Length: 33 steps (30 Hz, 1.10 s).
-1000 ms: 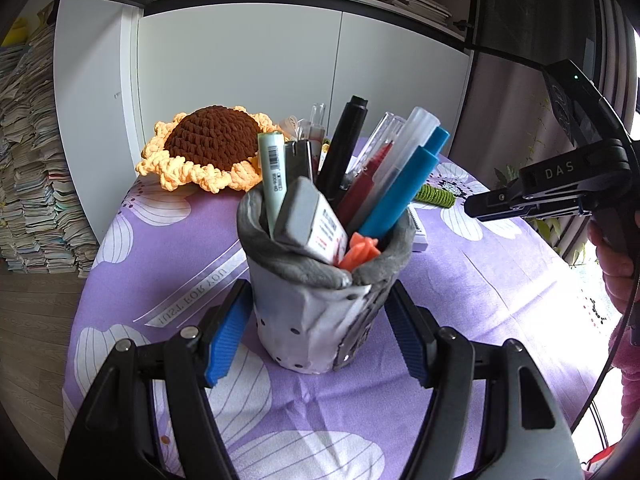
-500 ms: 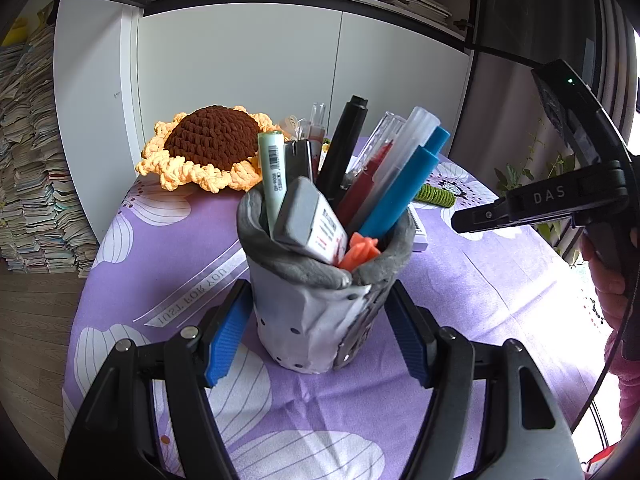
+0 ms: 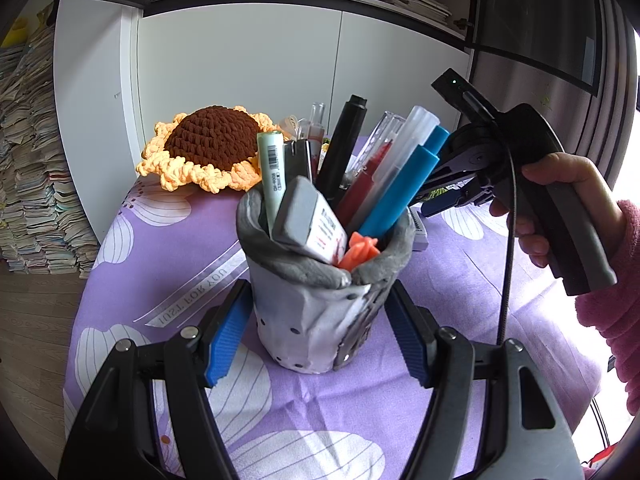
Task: Organize stationery
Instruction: 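Grasp the white correction tape with the right gripper, then lift the correction tape with the right gripper toward the grey holder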
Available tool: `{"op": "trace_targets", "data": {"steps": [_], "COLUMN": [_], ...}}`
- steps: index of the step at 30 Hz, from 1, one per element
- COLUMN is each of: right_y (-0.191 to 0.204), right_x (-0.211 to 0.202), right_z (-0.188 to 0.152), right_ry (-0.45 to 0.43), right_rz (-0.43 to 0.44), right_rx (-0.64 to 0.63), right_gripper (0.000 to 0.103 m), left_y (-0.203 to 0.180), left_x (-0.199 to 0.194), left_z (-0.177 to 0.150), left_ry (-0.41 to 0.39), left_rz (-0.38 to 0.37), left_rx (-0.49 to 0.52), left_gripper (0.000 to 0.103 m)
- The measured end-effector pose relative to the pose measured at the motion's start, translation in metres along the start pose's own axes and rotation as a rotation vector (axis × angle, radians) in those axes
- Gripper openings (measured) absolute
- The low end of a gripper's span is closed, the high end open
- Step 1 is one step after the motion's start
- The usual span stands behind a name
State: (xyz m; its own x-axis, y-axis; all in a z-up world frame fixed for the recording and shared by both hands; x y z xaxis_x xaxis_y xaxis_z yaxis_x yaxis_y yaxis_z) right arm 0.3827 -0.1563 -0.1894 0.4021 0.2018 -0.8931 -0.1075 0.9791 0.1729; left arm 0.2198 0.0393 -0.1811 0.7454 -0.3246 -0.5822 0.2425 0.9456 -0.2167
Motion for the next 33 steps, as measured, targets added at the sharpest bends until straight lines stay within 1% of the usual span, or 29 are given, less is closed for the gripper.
{"op": "trace_targets", "data": {"steps": [1,3,5,6,7,8,9,11,13,15,18,22,25,28,33], "right_y": [0.002,0.008,0.015,0.019,0.024,0.030,0.035,0.041,0.042,0.042,0.041,0.042,0.051,0.065,0.085], "right_x": [0.004,0.006,0.011,0.011,0.013,0.013,0.014,0.013,0.005,-0.010,-0.042,-0.085,-0.110,-0.128,-0.154], "right_z": [0.002,0.006,0.010,0.011,0.011,0.011,0.010,0.005,-0.002,-0.013,-0.038,-0.072,-0.091,-0.100,-0.114], "right_ry": [0.009,0.000,0.015,0.013,0.020,0.019,0.018,0.014,-0.003,-0.035,-0.093,-0.172,-0.236,-0.289,-0.345], "right_rz": [-0.003,-0.031,-0.046,-0.069,-0.096,-0.133,-0.157,-0.146,-0.112,-0.082,-0.056,-0.050,-0.082,-0.084,-0.038], "right_rx": [0.003,-0.013,-0.029,-0.039,-0.054,-0.079,-0.107,-0.131,-0.137,-0.160,-0.189,-0.214,-0.247,-0.286,-0.341], "right_gripper": [0.044,0.044,0.044,0.044,0.039,0.031,0.028,0.027,0.027,0.027,0.027,0.027,0.027,0.027,0.027], "left_y": [0.000,0.000,0.000,0.000,0.000,0.000,0.000,0.000,0.000,0.000,0.000,0.000,0.000,0.000,0.000], "left_x": [0.000,0.000,0.000,0.000,0.000,0.000,0.000,0.000,0.000,0.000,0.000,0.000,0.000,0.000,0.000], "left_z": [0.000,0.000,0.000,0.000,0.000,0.000,0.000,-0.001,-0.001,0.000,0.000,0.000,0.000,0.000,-0.001], "left_ry": [0.000,0.000,0.001,0.001,0.001,0.001,0.001,0.001,0.001,0.001,0.001,0.001,0.001,0.001,0.002], "left_rz": [0.000,0.000,0.000,0.000,0.000,0.000,0.000,0.000,0.000,0.000,0.000,0.000,0.000,0.000,-0.001], "left_rx": [0.000,0.000,0.000,0.000,0.000,0.000,0.000,0.000,0.000,0.000,0.000,0.000,0.000,-0.001,-0.002], "left_gripper": [0.068,0.068,0.067,0.067,0.067,0.067,0.067,0.067,0.067,0.067,0.067,0.067,0.067,0.067,0.068]}}
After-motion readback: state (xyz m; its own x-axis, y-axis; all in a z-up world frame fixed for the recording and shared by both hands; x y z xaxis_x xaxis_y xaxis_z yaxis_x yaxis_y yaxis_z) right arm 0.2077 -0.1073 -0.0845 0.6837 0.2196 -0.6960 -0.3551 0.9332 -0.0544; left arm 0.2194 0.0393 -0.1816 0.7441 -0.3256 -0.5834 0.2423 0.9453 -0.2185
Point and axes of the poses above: each gripper's, at about its wrist camera, not at the fingertips, and x roughly the way its jaws point, y to its left, z to its top, the point moved 1 cm from there along x, roughly the way its jaws point, and after that the axes turned 9 degrees about -x, right-handed, at the moved point
